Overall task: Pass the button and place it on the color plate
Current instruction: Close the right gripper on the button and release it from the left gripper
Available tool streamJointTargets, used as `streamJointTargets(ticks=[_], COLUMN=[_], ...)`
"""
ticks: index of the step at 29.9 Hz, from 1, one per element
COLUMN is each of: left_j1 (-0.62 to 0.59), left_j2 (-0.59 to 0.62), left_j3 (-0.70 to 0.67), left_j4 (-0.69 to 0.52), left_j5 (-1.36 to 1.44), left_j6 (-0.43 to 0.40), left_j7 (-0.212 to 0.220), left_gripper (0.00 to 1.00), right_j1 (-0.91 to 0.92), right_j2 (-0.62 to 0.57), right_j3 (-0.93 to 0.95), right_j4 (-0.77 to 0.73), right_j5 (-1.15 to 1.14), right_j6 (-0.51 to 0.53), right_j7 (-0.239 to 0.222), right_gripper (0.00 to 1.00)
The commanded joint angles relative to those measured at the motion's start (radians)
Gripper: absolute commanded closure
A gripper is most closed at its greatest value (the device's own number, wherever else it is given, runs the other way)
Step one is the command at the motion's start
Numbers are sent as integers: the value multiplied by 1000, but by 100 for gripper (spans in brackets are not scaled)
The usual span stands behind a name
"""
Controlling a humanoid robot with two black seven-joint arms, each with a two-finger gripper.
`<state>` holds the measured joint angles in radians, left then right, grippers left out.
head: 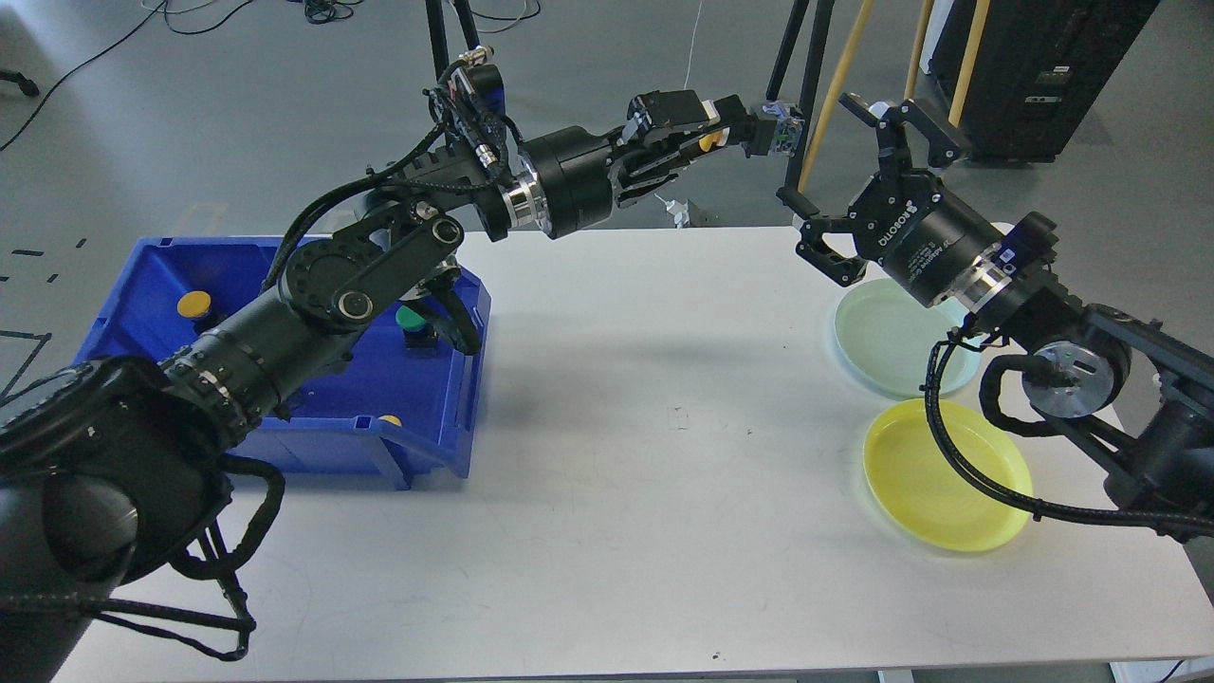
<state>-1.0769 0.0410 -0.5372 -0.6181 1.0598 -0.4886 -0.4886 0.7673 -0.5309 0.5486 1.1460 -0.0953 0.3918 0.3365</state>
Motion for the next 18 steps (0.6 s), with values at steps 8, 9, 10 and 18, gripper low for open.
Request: streamJointTargets(ticks=[8,9,10,18], left_j1=[0,0,0,2], left_j2=[0,0,0,0], left_j3=[-1,-1,-1,-1], left_j4=[3,3,3,4], left_j5=[0,0,0,-1], left_j6=[0,0,0,0], left_j7=[0,0,0,0], left_gripper=[91,91,91,91], right_j1=[73,73,73,70], right_j2=[48,48,48,48], right_j3=[-96,-95,-95,-95], right_j4=[-23,-20,-19,-12], right_j5=[2,2,2,5], right_j6=[-16,-16,-16,-90], right_j7=[-1,-1,-1,-8], right_gripper=[17,26,36,99])
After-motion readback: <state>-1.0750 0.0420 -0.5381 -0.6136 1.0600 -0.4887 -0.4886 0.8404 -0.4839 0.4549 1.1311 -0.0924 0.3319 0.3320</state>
